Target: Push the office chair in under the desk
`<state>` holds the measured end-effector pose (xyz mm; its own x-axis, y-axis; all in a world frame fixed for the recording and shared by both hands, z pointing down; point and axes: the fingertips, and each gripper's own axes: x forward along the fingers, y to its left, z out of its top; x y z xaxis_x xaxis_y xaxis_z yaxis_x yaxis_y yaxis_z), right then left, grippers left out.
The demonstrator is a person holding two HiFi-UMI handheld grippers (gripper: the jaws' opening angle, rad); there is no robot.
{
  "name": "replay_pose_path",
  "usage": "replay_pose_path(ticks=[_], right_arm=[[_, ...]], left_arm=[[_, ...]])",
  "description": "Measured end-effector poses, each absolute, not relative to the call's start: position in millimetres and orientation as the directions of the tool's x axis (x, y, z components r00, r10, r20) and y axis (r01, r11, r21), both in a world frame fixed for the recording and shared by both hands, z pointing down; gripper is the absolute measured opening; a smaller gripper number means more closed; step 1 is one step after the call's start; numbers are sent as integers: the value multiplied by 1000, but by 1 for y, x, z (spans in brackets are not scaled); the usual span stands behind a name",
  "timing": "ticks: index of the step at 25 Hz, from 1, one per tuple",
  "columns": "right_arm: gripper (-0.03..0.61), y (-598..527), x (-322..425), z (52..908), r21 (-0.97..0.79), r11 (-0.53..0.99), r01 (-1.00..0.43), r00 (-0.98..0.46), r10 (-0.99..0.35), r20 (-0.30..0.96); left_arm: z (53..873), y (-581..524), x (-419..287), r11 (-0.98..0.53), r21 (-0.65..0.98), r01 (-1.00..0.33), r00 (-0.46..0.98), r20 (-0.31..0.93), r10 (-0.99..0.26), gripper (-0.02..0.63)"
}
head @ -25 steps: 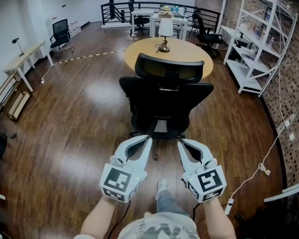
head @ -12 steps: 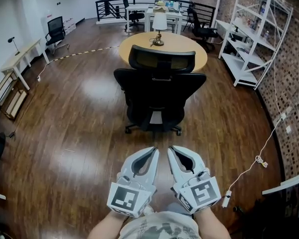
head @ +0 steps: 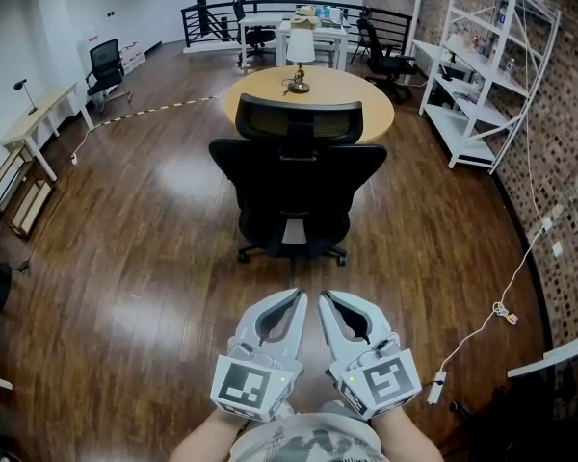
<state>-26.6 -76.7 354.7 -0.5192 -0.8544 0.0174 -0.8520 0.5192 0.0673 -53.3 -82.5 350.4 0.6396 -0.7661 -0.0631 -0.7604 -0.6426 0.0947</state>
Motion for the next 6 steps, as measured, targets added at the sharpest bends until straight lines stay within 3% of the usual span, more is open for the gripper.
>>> replay_pose_path(ticks=[6], right_arm=[[0, -77, -14, 346, 64, 510, -858, -512, -859, -15]], left_arm=[[346, -81, -43, -654, 121, -747, 651, -66, -756, 17]])
